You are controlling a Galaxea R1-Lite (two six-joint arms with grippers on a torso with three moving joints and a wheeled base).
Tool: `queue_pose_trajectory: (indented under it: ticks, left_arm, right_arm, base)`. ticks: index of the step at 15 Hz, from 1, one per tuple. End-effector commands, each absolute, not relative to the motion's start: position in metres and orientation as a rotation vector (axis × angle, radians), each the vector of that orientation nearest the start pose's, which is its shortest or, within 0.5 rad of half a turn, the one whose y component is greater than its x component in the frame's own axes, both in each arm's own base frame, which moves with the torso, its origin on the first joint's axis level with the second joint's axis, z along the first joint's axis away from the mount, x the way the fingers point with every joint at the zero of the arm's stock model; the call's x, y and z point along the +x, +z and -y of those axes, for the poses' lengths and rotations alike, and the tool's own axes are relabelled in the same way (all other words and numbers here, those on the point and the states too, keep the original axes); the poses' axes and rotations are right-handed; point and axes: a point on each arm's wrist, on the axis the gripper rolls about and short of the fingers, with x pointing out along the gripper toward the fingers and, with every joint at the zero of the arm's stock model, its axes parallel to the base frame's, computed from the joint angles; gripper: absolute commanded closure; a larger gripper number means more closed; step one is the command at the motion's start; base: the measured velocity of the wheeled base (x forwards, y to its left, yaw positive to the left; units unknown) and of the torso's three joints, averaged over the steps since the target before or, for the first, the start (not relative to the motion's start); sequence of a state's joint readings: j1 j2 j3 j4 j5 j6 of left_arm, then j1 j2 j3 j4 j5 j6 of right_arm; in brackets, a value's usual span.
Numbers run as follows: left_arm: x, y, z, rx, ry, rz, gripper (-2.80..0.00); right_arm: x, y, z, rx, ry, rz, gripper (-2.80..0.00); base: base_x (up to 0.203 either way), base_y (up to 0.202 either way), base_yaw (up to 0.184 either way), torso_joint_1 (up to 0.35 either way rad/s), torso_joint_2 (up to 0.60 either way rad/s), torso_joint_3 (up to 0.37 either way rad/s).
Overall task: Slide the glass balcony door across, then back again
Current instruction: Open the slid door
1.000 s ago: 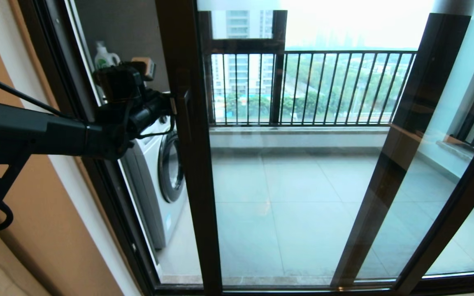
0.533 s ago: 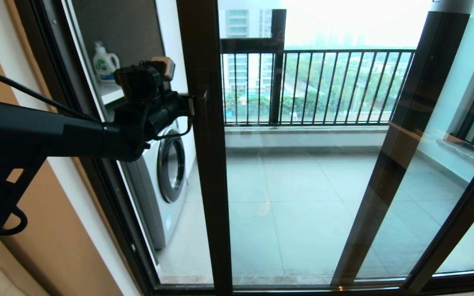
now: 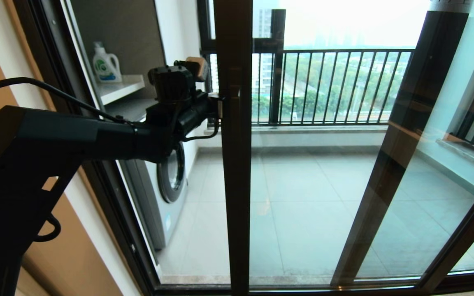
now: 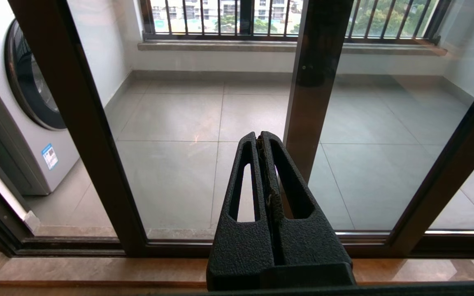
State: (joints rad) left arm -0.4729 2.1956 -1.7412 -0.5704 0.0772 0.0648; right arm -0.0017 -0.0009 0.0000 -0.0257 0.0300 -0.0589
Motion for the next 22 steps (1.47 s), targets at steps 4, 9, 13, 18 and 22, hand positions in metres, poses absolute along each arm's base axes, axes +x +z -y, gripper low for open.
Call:
queue_pose_trajectory:
  ticks: [4,9,13,18,22]
  left_arm:
    - [0.415,0.240,0.233,0.034,-0.428,0.131,0.00]
    - [0.411,0.243,0.230,0.036,-0.411,0.129,0.00]
    - [0.395,0.248,0.213,0.043,-0.392,0.094,0.00]
    - [0.341,0.267,0.141,0.043,-0.306,0.045,0.00]
    - [0.254,0.291,0.067,-0.008,-0.202,0.090,0.00]
  right_arm:
    - [-0.022,0.075,-0.001,-0.060,0.029,0.015,0.00]
    - [-0.022,0.075,-0.001,-0.059,0.029,0.015,0.00]
    - [-0.022,0.075,-0.001,-0.060,0.029,0.015,0.00]
    - [-0.022,0.075,-0.001,-0.060,0.029,0.015,0.00]
    - [-0.022,0.075,-0.001,-0.059,0.029,0.015,0.00]
  base:
    - [0.000,0.000,0.000,0.000,0.00,0.000]
    - [0.000,0.000,0.000,0.000,0.00,0.000]
    - [0.000,0.000,0.000,0.000,0.00,0.000]
    - [0.000,0.000,0.000,0.000,0.00,0.000]
    - [0.000,0.000,0.000,0.000,0.00,0.000]
